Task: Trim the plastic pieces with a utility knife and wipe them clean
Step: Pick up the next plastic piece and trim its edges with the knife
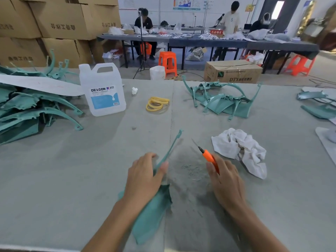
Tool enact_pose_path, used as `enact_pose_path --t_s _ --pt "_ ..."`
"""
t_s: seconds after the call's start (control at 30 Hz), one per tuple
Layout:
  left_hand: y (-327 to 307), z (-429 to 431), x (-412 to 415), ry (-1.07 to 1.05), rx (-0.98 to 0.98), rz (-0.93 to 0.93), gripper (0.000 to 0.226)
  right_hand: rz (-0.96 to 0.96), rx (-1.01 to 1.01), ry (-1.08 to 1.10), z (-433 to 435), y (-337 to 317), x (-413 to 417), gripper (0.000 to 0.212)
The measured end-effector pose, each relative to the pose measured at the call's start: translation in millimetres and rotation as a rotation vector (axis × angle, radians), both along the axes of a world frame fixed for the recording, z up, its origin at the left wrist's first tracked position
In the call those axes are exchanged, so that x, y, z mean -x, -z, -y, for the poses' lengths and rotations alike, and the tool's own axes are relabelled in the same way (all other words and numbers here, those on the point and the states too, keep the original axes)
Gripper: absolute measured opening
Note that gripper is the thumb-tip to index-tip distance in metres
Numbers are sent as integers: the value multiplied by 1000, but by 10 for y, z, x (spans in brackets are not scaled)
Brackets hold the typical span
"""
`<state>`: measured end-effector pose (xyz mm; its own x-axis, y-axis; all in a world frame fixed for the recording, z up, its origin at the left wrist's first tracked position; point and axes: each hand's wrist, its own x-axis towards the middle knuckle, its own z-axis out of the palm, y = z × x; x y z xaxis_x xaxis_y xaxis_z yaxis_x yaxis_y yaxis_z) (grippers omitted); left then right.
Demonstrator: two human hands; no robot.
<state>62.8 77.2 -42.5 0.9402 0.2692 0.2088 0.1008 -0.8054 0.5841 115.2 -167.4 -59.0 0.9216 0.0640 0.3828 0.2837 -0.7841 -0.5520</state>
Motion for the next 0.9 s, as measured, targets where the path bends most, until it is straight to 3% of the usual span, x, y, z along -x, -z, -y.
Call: enact_pose_path --t_s 0.17,0.27,0.43,0.7,0.9 --pt "-99 172 -552 131 114 -14 49 3 -58 36 38 14 1 55" --pt "-62 238 -710 215 51 -54 33 17 -92 46 45 22 -10 55" --pt "42 221 -784 279 -50 -149 32 7 -149 25 -6 42 -80 45" --pt "33 74 -1002 227 168 -217 31 -83 129 -67 -378 -105 -442 65" --pt "75 -6 -1107 139 324 -236 30 -91 300 -50 -444 -104 -510 53"
